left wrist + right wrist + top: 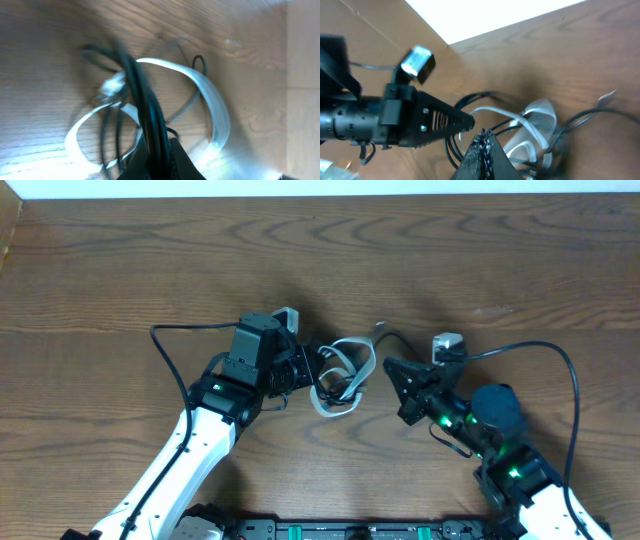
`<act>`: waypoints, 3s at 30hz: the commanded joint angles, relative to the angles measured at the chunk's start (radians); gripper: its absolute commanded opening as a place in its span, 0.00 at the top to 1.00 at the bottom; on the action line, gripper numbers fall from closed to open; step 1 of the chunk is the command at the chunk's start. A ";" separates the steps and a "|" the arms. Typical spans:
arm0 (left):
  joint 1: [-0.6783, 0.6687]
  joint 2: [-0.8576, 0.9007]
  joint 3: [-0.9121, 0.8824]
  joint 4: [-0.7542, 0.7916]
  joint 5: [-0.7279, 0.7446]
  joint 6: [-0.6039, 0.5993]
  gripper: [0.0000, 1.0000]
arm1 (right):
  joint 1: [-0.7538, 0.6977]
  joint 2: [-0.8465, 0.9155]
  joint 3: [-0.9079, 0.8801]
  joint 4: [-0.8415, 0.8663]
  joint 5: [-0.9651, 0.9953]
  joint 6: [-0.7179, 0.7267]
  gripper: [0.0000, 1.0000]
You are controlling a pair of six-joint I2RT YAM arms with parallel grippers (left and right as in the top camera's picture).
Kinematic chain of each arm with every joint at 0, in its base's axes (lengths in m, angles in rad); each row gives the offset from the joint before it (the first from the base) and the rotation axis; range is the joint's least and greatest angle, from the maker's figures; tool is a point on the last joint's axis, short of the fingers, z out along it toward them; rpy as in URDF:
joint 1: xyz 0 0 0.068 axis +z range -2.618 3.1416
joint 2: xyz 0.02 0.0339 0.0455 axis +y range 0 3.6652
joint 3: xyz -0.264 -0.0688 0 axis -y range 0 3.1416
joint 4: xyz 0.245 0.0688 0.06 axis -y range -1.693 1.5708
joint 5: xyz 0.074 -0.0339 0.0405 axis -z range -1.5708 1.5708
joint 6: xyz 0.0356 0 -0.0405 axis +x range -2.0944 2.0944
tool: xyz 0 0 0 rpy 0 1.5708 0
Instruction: Untangle cables
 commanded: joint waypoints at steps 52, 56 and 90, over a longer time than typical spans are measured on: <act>0.005 0.018 0.015 -0.024 0.045 -1.447 0.92 | -0.003 0.198 0.009 -0.368 -0.144 -0.087 0.62; 0.005 0.018 0.015 -0.025 0.049 -1.444 0.92 | -0.003 0.199 0.009 -0.303 -0.142 -0.093 0.62; 0.005 0.018 0.015 -0.066 0.188 -1.383 0.92 | 0.070 0.465 0.009 0.105 0.020 0.185 0.69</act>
